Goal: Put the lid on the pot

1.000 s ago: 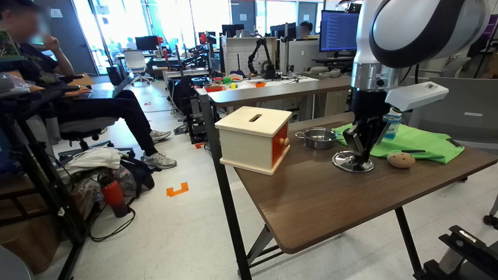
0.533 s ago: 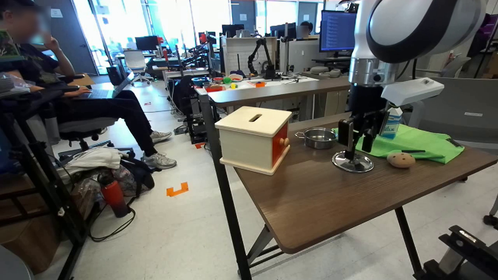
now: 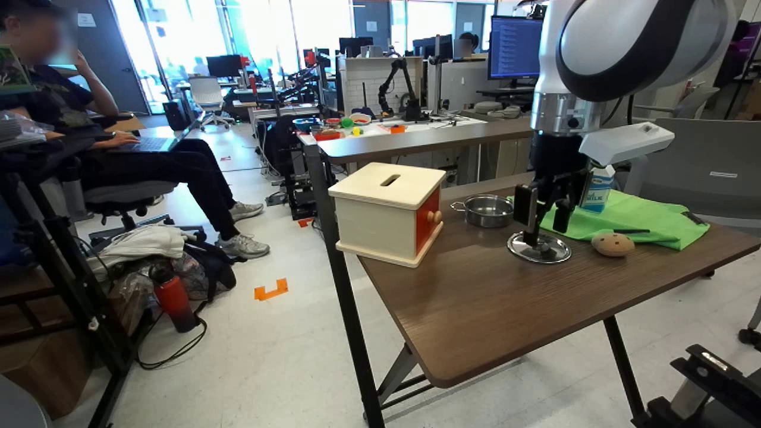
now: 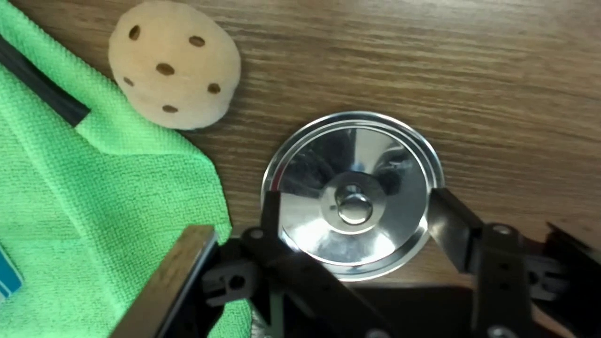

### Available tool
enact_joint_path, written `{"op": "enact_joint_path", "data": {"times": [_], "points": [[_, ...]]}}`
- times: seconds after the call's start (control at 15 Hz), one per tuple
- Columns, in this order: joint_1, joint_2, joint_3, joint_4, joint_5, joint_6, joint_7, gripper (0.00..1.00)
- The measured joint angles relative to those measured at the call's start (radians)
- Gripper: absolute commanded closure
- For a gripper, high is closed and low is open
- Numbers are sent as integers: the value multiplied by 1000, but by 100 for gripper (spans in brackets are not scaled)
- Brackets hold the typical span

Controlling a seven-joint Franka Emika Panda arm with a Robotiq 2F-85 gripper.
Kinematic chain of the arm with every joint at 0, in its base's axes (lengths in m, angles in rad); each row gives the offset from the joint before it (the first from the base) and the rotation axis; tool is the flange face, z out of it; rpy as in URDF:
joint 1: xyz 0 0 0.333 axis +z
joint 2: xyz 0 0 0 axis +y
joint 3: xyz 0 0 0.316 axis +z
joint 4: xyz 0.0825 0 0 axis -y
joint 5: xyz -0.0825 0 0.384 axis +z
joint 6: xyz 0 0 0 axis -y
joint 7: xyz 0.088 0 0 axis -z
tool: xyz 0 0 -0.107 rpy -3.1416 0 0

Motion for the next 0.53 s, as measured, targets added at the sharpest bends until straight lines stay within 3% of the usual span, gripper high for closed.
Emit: {"op": "enact_joint_path", "data": {"times": [0.53], "points": [[0,40,0,30,0,0,0,35]]}}
